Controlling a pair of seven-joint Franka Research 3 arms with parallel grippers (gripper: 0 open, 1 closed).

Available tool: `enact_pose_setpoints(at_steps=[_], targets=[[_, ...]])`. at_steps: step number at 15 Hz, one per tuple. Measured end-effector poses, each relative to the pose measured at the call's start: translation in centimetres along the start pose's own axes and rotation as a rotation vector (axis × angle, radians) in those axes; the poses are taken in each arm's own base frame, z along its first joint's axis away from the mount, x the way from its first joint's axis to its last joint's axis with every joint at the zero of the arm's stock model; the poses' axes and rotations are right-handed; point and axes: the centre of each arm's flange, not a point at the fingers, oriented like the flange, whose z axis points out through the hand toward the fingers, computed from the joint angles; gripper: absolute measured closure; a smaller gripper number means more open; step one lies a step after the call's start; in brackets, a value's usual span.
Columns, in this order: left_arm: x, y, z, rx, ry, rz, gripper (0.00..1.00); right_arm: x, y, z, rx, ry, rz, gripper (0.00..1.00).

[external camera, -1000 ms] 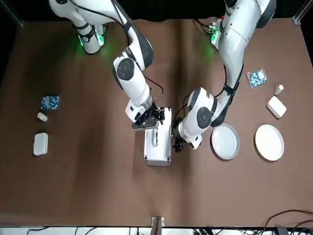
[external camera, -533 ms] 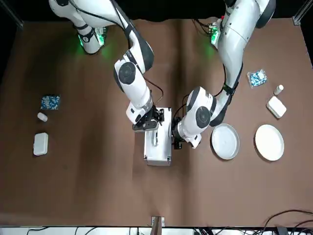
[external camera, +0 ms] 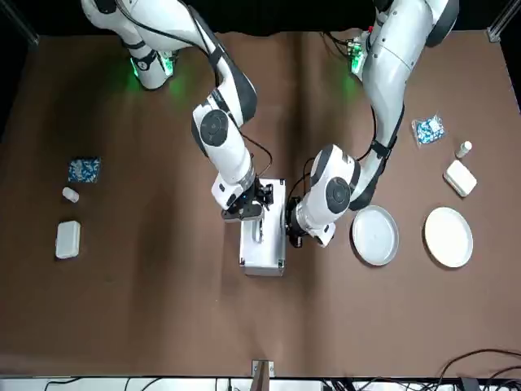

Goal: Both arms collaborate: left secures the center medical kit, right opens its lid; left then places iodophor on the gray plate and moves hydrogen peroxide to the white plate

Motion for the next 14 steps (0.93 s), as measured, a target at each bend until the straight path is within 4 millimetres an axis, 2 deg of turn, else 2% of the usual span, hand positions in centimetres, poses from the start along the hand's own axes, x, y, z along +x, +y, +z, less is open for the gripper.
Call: enact_pose_setpoints(at_steps=[6,8,9,14], targets=[[0.00,0.00,0.00,0.000,0.000,0.000,0.68,0.59,-0.36,-0.87,0.013,0.019,0.001,0.41],[-0.01,0.00,0.00,0.000,0.000,0.000,0.68,0.74,-0.36,-0.91,0.014,0.022,0.009,0.43],[-0.01,0.00,0.00,0.000,0.000,0.000,0.68,0.78,-0.32,-0.83,0.013,0.022,0.015,0.48],[-0.01,0.00,-0.01,0.000,0.000,0.000,0.68,0.91,-0.12,-0.59,0.010,0.020,0.034,0.53]])
